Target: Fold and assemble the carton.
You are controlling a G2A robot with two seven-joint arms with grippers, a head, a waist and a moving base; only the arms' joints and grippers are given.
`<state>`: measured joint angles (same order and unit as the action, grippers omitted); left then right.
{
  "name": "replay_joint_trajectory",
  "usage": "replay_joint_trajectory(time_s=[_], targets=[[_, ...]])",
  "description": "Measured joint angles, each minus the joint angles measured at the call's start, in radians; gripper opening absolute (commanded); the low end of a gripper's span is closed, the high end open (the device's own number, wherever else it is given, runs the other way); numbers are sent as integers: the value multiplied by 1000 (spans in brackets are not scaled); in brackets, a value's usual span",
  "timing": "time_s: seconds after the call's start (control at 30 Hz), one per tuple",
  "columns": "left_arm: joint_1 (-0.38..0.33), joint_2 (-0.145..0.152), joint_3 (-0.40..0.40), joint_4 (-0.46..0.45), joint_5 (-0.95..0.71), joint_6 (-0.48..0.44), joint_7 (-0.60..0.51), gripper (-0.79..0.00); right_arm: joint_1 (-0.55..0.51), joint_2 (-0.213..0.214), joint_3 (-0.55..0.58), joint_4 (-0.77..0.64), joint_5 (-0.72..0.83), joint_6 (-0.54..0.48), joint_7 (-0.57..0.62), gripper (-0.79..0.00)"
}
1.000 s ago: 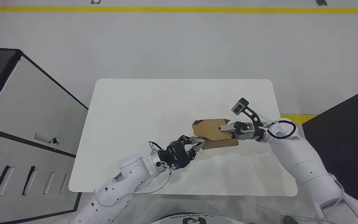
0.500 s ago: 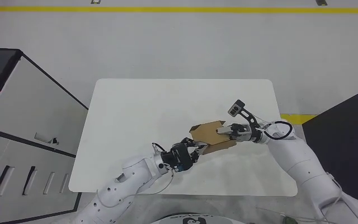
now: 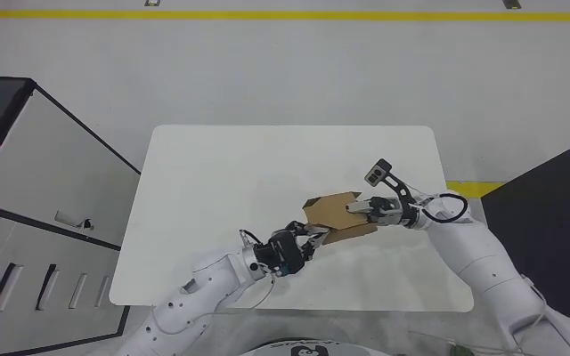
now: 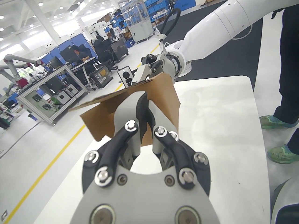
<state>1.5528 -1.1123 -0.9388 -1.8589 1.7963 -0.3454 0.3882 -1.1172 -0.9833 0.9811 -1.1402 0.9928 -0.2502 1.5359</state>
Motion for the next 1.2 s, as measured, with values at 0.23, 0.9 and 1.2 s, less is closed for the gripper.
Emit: replay_joint_trajectory(time_s=[0.23, 0.9, 1.2], targets=[[3, 1, -18, -7, -6, 32, 5, -785, -5, 1, -4, 7, 42, 22, 0, -785], [64, 17, -107, -67, 27, 134, 7, -785, -19, 9, -16, 14, 162, 183, -33, -785], [99, 20, -137, -89, 106, 243, -3, -785, -8, -3, -30, 29, 196, 350, 0, -785]])
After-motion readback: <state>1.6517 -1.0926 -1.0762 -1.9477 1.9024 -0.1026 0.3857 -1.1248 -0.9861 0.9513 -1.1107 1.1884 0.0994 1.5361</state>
